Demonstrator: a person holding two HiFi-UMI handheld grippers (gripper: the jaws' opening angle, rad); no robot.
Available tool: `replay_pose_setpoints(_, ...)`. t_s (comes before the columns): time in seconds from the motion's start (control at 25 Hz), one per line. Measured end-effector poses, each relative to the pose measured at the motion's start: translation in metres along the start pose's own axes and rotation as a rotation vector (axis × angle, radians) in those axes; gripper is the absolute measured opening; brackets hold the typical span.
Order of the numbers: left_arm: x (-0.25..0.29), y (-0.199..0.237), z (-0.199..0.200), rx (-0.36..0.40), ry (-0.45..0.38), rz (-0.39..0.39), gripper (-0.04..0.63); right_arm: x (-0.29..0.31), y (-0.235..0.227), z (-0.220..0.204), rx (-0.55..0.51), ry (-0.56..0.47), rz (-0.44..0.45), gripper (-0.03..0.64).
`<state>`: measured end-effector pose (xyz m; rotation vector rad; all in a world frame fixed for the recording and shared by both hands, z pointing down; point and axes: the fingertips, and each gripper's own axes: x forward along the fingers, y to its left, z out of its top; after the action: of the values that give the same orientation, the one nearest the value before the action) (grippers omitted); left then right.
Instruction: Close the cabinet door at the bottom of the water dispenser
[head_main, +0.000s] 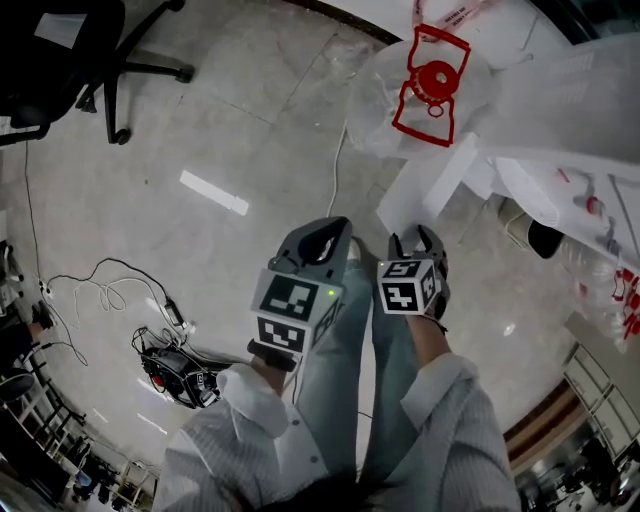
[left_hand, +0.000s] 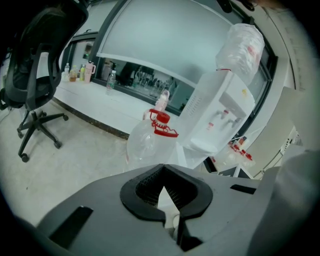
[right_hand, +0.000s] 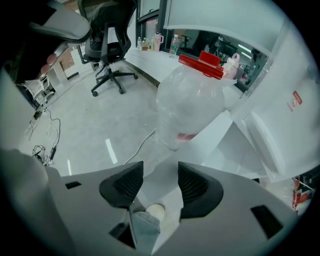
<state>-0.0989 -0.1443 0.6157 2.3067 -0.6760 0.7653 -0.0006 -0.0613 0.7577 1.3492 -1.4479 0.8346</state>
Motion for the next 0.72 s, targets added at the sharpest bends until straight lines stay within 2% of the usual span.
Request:
replay_pose_setpoints(0.24, 0.013, -0.017, -0.001, 0.032, 0.021, -0.036, 0.011, -0.004, -0.02, -0.02, 0.038, 0.012, -0.054, 0.186)
replay_pose_setpoints(0.44, 0.028, -0.04, -0.006, 0.053, 0.048, -0.064, 0.011, -0.008, -0.039, -0.04, 0.061, 0.018, -0.069, 0.184)
replay_pose_setpoints(0.72, 0.054, -0.07, -0.008, 0.061, 0.04, -0.07, 0.011, -0.011, -0.073, -0.069, 0.064, 0.018, -0.079, 0.181)
